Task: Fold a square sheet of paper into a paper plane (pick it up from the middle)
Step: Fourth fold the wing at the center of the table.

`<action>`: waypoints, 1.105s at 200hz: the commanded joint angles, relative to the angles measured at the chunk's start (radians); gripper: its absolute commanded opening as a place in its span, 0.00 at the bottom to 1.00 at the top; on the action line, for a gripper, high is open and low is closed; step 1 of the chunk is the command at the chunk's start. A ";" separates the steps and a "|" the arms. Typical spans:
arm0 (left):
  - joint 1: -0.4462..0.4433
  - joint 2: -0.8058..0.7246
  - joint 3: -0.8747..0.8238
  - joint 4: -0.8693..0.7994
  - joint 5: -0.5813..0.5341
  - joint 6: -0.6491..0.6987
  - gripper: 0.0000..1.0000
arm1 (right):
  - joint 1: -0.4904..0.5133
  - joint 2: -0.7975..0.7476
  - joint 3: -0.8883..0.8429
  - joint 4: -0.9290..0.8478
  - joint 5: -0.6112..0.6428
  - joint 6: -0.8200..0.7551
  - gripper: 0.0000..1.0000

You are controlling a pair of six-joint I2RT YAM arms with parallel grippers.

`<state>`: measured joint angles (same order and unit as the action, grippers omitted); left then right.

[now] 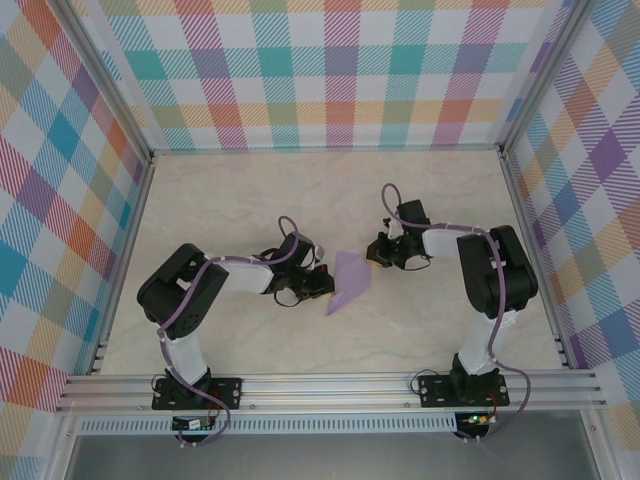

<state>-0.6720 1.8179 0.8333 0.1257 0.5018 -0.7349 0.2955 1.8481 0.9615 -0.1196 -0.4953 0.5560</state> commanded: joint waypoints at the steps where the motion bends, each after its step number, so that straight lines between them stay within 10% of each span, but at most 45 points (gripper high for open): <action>1: -0.003 0.058 -0.038 -0.239 -0.088 0.027 0.00 | 0.012 -0.072 -0.003 0.052 -0.048 -0.028 0.06; 86: -0.003 0.061 -0.024 -0.269 -0.101 0.025 0.00 | 0.133 0.006 -0.027 0.061 -0.073 -0.115 0.05; 221: -0.003 0.050 -0.020 -0.282 -0.086 0.033 0.00 | -0.020 -0.099 0.006 0.027 0.017 -0.034 0.07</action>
<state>-0.6720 1.8206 0.8555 0.0795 0.4969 -0.7238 0.2333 1.8614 1.0111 -0.0883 -0.4858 0.4889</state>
